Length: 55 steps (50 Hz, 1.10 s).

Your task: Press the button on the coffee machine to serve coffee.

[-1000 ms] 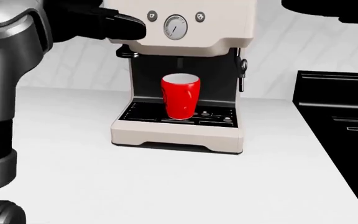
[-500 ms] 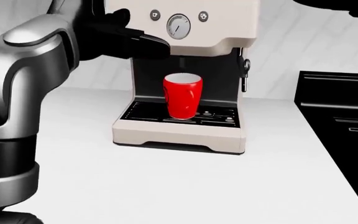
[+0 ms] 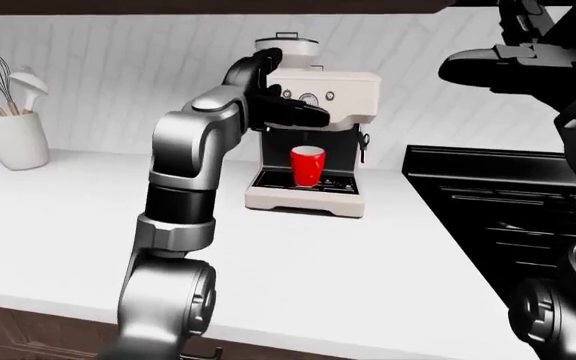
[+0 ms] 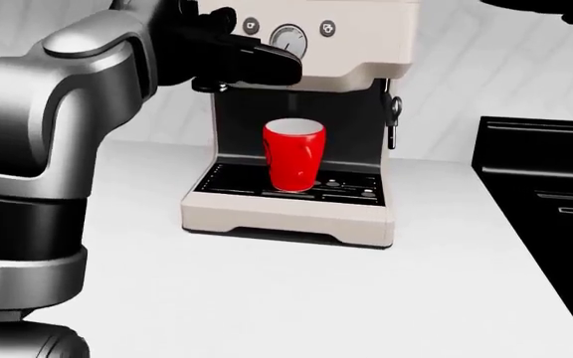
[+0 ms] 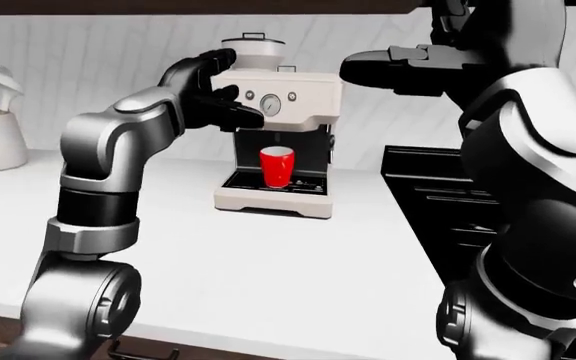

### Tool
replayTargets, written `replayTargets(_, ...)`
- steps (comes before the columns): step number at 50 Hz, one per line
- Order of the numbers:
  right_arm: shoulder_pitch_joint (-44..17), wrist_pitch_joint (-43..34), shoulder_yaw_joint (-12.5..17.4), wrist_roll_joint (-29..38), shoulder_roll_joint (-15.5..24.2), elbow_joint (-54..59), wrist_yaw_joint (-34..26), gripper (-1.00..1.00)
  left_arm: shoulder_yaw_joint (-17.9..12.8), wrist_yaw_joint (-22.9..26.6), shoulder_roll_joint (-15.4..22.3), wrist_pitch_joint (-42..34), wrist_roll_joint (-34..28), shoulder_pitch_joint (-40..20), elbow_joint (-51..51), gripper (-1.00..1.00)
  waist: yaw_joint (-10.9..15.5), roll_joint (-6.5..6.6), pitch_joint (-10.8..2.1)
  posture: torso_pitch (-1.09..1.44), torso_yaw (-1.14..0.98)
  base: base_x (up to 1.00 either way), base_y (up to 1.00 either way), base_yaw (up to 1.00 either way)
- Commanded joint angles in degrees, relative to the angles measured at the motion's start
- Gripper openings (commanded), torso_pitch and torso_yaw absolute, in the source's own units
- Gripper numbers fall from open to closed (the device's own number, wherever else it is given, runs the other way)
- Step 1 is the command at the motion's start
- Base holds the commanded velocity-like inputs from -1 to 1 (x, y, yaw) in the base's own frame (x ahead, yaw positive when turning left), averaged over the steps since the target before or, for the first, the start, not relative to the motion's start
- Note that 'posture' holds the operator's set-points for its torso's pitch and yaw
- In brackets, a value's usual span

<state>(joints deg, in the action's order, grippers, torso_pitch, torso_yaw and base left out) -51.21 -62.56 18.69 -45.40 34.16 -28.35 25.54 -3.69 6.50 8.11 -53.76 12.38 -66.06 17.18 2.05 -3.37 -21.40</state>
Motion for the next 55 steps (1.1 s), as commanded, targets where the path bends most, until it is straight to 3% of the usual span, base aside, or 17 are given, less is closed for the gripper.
replayTargets(1,-1.8,1.0,0.6,0.0,0.6,-0.2,0.2,1.00,-0.4,0.0,0.2,2.8,0.0,-2.7,0.0,1.00,0.0,-0.21,-0.07,-0.62,0.00,0.00,0.00,0.00)
replayTargets(55,-2.3,1.8,1.0,-3.5,2.8,0.3,2.5,1.00,-0.1,2.7,-1.8,20.1,-2.6,-9.4,23.1,1.00,0.1,-0.97,-0.13,-0.62,0.00,0.00,0.00,0.00)
